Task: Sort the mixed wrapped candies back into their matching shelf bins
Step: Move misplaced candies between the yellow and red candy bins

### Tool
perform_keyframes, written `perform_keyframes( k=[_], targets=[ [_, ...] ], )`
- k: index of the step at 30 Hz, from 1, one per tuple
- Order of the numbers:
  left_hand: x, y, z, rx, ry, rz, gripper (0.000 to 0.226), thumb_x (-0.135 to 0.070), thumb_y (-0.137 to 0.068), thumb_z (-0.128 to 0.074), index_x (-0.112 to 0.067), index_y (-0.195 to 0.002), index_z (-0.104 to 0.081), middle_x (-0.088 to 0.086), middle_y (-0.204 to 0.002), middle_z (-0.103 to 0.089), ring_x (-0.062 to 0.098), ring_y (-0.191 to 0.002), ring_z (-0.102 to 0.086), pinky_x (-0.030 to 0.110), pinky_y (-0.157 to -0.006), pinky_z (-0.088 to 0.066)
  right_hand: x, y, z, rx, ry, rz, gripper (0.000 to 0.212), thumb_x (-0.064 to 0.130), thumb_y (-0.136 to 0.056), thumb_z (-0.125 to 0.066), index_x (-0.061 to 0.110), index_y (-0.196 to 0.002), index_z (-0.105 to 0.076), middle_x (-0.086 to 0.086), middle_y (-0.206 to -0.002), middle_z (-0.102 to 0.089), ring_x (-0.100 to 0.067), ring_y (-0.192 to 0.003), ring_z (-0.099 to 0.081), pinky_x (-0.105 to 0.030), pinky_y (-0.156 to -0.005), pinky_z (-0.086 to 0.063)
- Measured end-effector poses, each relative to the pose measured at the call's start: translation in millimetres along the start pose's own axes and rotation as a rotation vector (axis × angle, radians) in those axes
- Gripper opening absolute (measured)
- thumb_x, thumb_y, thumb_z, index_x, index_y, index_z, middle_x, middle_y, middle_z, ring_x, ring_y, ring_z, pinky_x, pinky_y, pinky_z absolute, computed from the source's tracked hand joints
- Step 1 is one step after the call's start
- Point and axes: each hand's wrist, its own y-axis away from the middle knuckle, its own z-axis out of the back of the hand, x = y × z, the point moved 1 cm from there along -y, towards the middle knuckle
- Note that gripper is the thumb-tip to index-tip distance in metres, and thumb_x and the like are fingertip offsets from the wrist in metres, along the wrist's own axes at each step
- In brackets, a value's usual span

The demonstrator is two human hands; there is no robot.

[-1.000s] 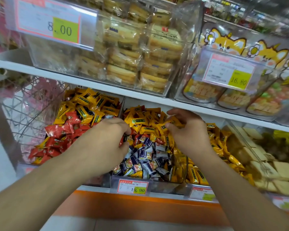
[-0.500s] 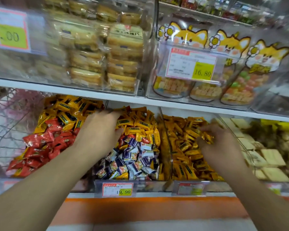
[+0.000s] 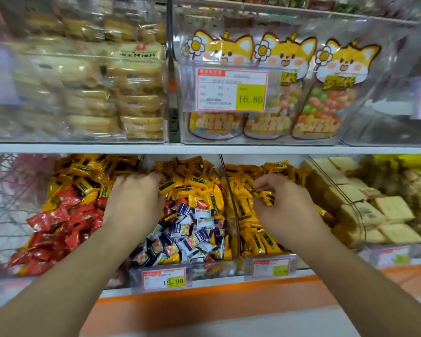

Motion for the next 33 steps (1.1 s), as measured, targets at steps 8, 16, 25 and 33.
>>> perform_keyframes(
  k=[8,16,25,33],
  targets=[
    [-42.6,32.7,30.8,0.118,0.535,-0.152,0.025,-0.033,-0.091,-0.076,-0.041,-0.113,-0.068,-0.029,-0.1,-0.065,-0.027,-0.096,-0.048,-0.003,-0.071,-0.037,7.1,5.8,1.9,0.189,-0.033,0.256,0.064,0.028,-0.096,-0.073,0.041,-0.151,-0.043,0.024,-0.153,-0.042,0.002,-0.139,-0.036,-0.025,-0.115,-0.035],
    [-62.1,34.4,14.5,0.141,0.679,-0.166,0.037,-0.039,-0.093,-0.072,-0.041,-0.127,-0.057,-0.03,-0.112,-0.058,-0.014,-0.106,-0.052,0.006,-0.078,-0.044,-9.5,3.2,14.0,0.019,0.104,0.204,0.023,0.042,-0.094,-0.071,0.033,-0.115,-0.069,0.013,-0.108,-0.067,-0.004,-0.089,-0.063,-0.03,-0.074,-0.055],
    [-66.3,-6.3,-26.2,0.243,0.427,-0.236,0.061,-0.032,-0.101,-0.063,-0.041,-0.154,-0.036,-0.011,-0.157,-0.04,0.018,-0.144,-0.038,0.04,-0.117,-0.039,-40.2,-3.8,21.9,-0.007,0.207,-0.017,0.048,0.027,-0.096,-0.067,0.018,-0.142,-0.056,-0.004,-0.138,-0.055,-0.02,-0.095,-0.063,-0.032,-0.081,-0.053],
    [-71.7,-14.9,-35.4,0.287,0.406,-0.195,0.032,-0.028,-0.097,-0.069,-0.033,-0.128,-0.062,-0.006,-0.142,-0.054,0.017,-0.134,-0.048,0.033,-0.108,-0.042,-45.2,-7.2,15.5,0.038,0.186,-0.016,0.033,0.027,-0.095,-0.067,0.023,-0.128,-0.062,0.003,-0.127,-0.056,-0.015,-0.097,-0.058,-0.026,-0.075,-0.049]
  ],
)
